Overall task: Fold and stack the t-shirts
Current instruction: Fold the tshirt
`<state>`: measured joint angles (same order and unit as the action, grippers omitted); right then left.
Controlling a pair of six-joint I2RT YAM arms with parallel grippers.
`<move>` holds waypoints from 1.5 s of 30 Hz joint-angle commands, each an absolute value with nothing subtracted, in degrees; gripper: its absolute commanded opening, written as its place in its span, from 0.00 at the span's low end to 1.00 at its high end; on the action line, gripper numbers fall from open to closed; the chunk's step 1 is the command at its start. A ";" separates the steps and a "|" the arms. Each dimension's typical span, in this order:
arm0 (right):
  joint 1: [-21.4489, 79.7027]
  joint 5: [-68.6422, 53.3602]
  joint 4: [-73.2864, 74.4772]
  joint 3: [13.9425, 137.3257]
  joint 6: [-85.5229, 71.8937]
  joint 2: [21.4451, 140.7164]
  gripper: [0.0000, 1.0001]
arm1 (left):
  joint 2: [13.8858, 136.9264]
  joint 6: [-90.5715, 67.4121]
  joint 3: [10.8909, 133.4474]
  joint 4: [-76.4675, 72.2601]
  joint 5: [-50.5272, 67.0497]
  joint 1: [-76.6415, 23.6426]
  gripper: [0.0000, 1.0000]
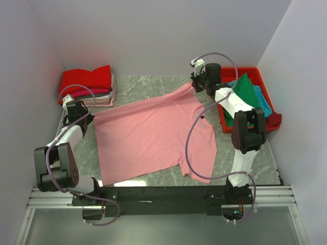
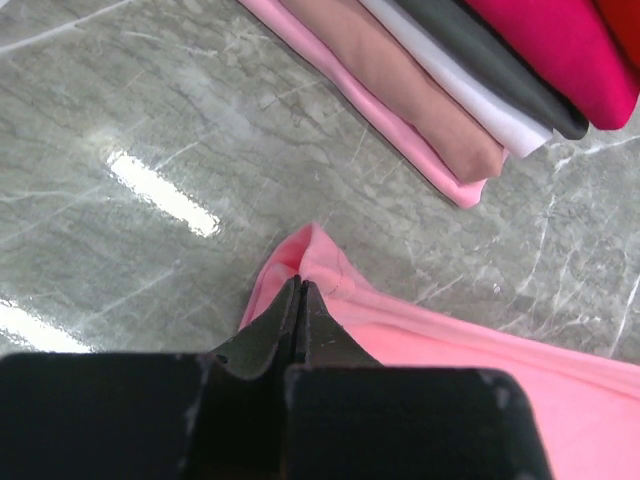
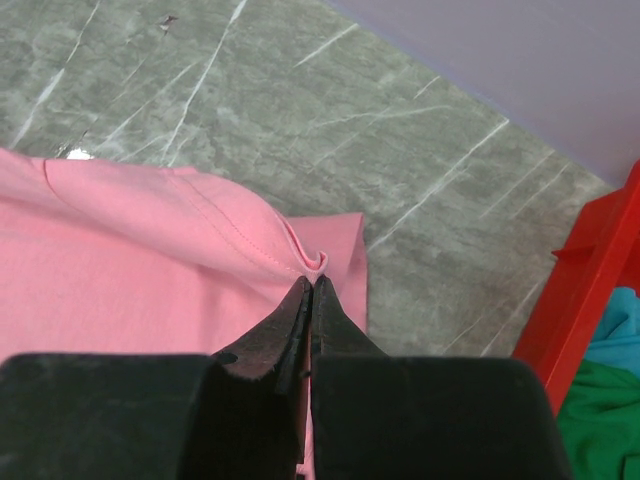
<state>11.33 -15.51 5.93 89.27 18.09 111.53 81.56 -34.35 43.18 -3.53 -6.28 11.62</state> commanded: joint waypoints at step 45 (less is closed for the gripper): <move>9.14 -17.40 3.87 79.19 19.69 104.33 0.00 | 69.00 -42.01 32.08 -0.18 -2.99 11.87 0.37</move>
<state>9.82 -17.26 5.23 79.79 18.55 108.03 72.73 -39.92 32.03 -0.54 -3.62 11.64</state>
